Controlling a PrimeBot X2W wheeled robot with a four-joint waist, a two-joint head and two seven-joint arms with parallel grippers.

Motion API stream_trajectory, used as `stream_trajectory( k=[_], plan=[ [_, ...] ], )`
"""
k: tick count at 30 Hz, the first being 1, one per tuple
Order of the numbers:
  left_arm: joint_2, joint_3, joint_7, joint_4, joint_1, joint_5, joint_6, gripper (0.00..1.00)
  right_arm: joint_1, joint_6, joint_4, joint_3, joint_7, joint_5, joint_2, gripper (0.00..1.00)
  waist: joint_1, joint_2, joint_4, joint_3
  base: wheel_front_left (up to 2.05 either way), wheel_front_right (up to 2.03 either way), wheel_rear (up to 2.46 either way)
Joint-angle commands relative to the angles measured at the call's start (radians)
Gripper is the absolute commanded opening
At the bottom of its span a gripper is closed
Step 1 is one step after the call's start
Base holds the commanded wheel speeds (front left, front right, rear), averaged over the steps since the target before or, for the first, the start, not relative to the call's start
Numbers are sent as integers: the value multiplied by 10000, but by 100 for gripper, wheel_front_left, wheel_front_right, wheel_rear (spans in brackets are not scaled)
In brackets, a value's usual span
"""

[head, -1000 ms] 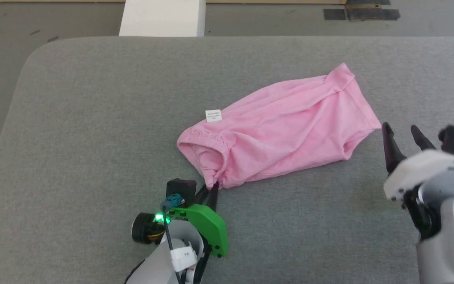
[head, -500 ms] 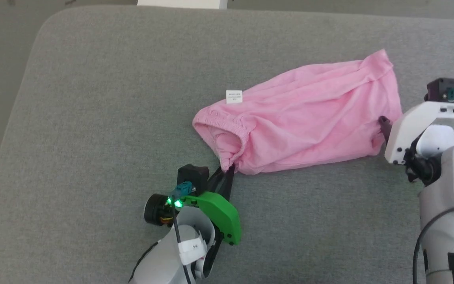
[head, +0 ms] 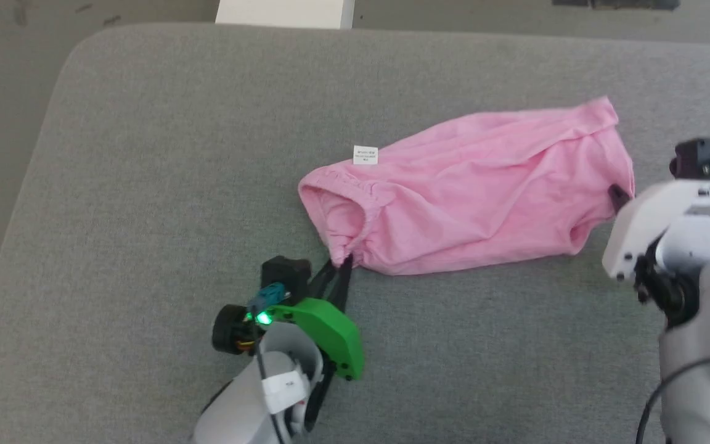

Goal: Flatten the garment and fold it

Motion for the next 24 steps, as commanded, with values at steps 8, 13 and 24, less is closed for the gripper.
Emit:
stream_trajectory(
  k=[8, 13, 24],
  plan=[
    [1078, 89, 1063, -1850, 1108, -522, -41, 0, 3013, -15, -3240, 318, 324, 1241, -1, 0, -1, 0, -552, -863, 0, 0, 0],
    [1640, 286, 1855, -3022, 1992, -1023, 239, 0, 4321, -15, -3997, -1, 602, 1794, -1, 0, -1, 0, -769, -1096, 0, 0, 0],
    [1683, 74, 2583, -3341, 3314, -1775, 455, 100, 5335, -15, -2368, -37, -459, 1698, -1, 100, -1, 0, -825, -1349, 0, 0, 0]
  ],
)
